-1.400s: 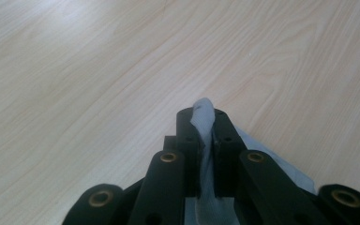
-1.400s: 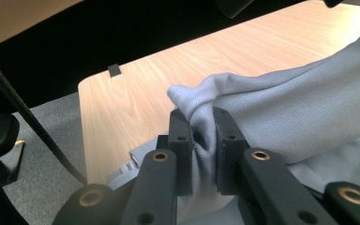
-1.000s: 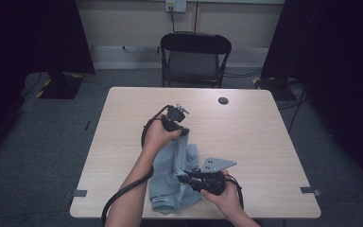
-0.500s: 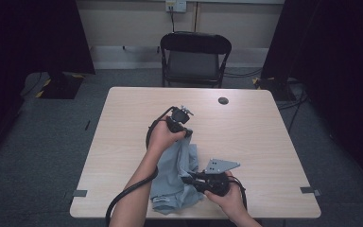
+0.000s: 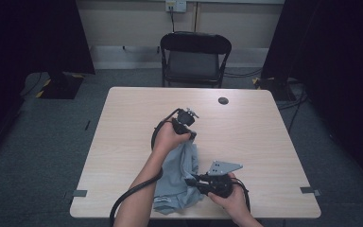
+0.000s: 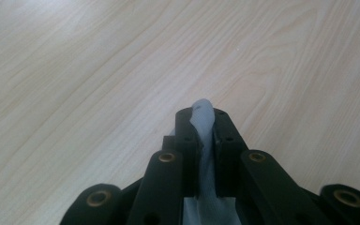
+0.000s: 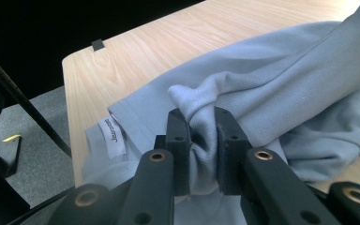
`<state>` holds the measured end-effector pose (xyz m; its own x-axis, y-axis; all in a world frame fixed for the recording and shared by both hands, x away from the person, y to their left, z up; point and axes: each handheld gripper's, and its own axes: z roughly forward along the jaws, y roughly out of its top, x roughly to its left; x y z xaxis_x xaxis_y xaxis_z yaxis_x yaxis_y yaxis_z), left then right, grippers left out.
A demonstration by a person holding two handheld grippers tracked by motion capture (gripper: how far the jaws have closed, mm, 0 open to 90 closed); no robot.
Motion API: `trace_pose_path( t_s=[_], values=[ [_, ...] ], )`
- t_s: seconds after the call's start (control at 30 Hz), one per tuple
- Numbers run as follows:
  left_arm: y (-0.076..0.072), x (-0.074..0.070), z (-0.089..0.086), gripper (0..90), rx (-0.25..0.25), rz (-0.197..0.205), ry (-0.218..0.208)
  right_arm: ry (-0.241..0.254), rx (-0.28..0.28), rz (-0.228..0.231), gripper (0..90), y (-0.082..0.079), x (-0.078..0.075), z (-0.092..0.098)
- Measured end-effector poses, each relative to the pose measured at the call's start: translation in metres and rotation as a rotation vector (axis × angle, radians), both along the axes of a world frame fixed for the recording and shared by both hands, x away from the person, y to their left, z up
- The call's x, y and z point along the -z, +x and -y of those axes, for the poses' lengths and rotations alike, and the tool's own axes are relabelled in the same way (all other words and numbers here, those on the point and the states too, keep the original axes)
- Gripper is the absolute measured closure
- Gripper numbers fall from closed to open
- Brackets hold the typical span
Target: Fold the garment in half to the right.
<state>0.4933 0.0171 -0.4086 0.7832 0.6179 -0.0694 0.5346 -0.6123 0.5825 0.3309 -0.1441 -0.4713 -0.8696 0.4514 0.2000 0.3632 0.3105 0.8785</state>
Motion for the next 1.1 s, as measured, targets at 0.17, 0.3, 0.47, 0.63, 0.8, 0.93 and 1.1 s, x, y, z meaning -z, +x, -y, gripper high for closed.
trace_pose_path(
  t_s=[0.17,0.3,0.47,0.63,0.8,0.93,1.1],
  values=[
    [0.0,0.0,0.003,82.9,0.009,0.005,0.005,-0.009,0.004,0.0,77.7,0.0,0.002,0.002],
    [-0.001,0.0,0.005,80.6,0.018,0.015,-0.001,-0.011,0.013,-0.001,72.5,-0.001,0.003,0.005],
    [-0.001,-0.002,0.006,72.5,0.028,0.019,-0.058,-0.014,0.031,-0.002,55.8,-0.002,-0.001,0.012],
    [0.0,-0.005,0.004,47.4,0.016,0.049,-0.116,-0.006,0.07,-0.019,42.3,0.001,-0.008,0.02],
    [-0.001,-0.007,-0.005,36.8,0.01,0.098,-0.083,-0.015,0.096,-0.019,37.1,0.005,-0.01,0.022],
    [-0.002,-0.008,-0.015,35.3,-0.012,0.112,-0.083,-0.042,0.106,-0.009,41.0,0.006,-0.012,0.02],
    [-0.004,-0.007,-0.03,34.3,-0.034,0.123,-0.072,-0.067,0.119,-0.011,48.6,0.012,-0.008,0.019]
  ],
)
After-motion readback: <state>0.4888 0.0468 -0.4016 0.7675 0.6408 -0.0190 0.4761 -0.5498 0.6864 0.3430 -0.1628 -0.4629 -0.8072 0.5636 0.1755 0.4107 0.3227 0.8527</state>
